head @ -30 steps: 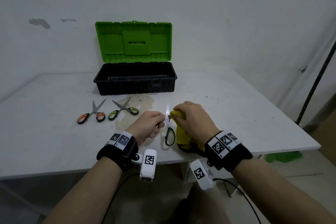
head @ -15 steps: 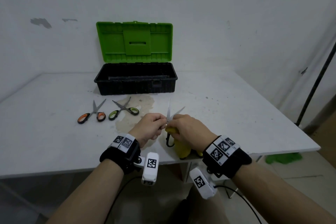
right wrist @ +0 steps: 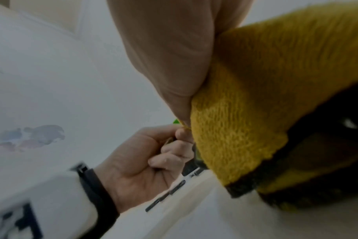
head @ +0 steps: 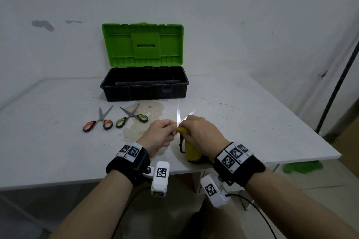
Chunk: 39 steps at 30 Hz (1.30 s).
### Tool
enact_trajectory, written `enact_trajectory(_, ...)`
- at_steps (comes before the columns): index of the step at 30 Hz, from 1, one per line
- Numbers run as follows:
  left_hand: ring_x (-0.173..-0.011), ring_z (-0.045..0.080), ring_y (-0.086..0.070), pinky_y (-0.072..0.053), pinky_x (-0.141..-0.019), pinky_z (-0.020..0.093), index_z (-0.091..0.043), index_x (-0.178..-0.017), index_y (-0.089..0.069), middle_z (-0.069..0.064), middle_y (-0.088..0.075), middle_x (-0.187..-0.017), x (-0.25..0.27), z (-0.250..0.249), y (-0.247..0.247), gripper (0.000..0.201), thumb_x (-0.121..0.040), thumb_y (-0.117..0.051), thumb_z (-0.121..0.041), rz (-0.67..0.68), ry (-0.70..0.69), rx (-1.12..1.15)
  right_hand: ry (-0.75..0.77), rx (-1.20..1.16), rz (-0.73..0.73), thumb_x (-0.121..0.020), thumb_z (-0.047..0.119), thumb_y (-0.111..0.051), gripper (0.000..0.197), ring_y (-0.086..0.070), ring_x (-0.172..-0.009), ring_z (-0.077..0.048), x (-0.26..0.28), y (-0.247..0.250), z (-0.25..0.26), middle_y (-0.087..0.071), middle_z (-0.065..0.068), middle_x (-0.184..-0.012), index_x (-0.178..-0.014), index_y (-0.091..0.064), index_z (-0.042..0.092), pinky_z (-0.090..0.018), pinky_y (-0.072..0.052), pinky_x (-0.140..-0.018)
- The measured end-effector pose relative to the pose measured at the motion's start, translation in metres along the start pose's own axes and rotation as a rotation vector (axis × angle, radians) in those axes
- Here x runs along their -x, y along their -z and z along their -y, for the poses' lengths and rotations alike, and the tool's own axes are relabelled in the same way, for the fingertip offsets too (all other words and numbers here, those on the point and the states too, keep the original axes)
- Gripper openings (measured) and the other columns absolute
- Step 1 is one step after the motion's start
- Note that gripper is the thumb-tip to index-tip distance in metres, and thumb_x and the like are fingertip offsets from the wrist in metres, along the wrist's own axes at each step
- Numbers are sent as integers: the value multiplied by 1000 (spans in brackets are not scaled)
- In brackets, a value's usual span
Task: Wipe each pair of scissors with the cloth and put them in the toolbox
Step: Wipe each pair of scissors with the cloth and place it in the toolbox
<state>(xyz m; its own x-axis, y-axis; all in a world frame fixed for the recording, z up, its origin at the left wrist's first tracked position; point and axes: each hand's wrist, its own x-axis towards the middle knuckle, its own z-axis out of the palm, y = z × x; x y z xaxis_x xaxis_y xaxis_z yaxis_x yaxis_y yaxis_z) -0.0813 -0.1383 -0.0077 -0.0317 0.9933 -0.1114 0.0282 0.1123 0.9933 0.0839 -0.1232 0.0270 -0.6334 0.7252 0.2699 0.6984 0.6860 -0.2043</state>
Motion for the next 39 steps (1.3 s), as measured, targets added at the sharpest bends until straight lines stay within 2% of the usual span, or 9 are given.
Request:
enact_trajectory(7, -59, 10, -51, -47, -52, 20, -8, -87, -64, 4, -59, -74, 1, 2, 4, 20, -101, -52, -16, -54, 88, 171, -35, -186, -51, -91, 29, -62, 23, -59, -92, -17, 2, 8, -3, -63, 0, -103, -110, -67, 19, -34, -52, -82)
enact_trajectory(14, -92, 26, -72, -62, -77, 35, 4, -109, -68, 21, -73, -98, 2, -8, -1, 26, -102, -49, -14, -30, 127, 418, -73, -162, -105, -91, 20, -60, 18, -59, -91, -22, -11, 9, 4, -58, -4, -103, -105, -69, 14, -36, -51, -81)
enact_trajectory(19, -81, 22, -72, -56, -93, 43, 12, -116, -63, 14, -72, -75, 5, -9, -8, 31, -103, -44, -8, 6, 80, 484, -112, -56, -100, -95, 20, -52, 16, -59, -86, -23, -15, -3, 10, -56, -4, -100, -102, -64, 12, -31, -48, -69)
enact_trajectory(24, -65, 12, -69, -61, -77, 31, 10, -111, -64, 6, -70, -63, 3, -5, -10, 28, -103, -44, -7, -16, 51, 417, -19, -18, -29, -95, 21, -52, 18, -59, -88, -25, -8, -13, 14, -53, -4, -101, -107, -62, 13, -36, -51, -71)
enact_trajectory(27, -71, 14, -69, -58, -65, 26, 3, -104, -68, 11, -72, -82, 2, -3, -9, 24, -102, -47, -10, -43, 70, 395, 62, -13, 50, -93, 21, -53, 19, -58, -91, -23, -4, -12, 14, -56, -3, -102, -108, -65, 17, -38, -52, -73)
enact_trajectory(30, -90, 26, -68, -60, -82, 35, 13, -113, -62, 22, -68, -98, 1, -2, -9, 30, -103, -45, -9, -24, 66, 438, -15, -46, -44, -94, 22, -55, 18, -60, -89, -24, -9, -5, 7, -57, -3, -102, -106, -66, 15, -36, -52, -74)
enact_trajectory(32, -86, 23, -68, -58, -89, 37, 13, -112, -61, 19, -70, -91, 1, -4, -12, 30, -103, -43, -8, -15, 53, 455, -58, -25, -102, -96, 23, -53, 17, -59, -86, -23, -11, -5, 5, -55, -2, -101, -104, -64, 14, -33, -50, -70)
enact_trajectory(36, -77, 17, -68, -58, -66, 25, 5, -109, -67, 14, -71, -92, -1, -6, -13, 26, -102, -47, -9, -63, 42, 404, 42, 18, -27, -96, 21, -49, 18, -59, -88, -23, -2, -21, 13, -54, -2, -104, -107, -62, 16, -37, -53, -69)
enact_trajectory(39, -76, 18, -66, -58, -65, 25, 5, -106, -67, 13, -70, -88, -2, -3, -10, 26, -102, -48, -11, -85, 58, 386, 62, -24, -14, -94, 21, -51, 17, -59, -89, -23, -2, -16, 11, -56, -4, -105, -104, -64, 15, -38, -53, -71)
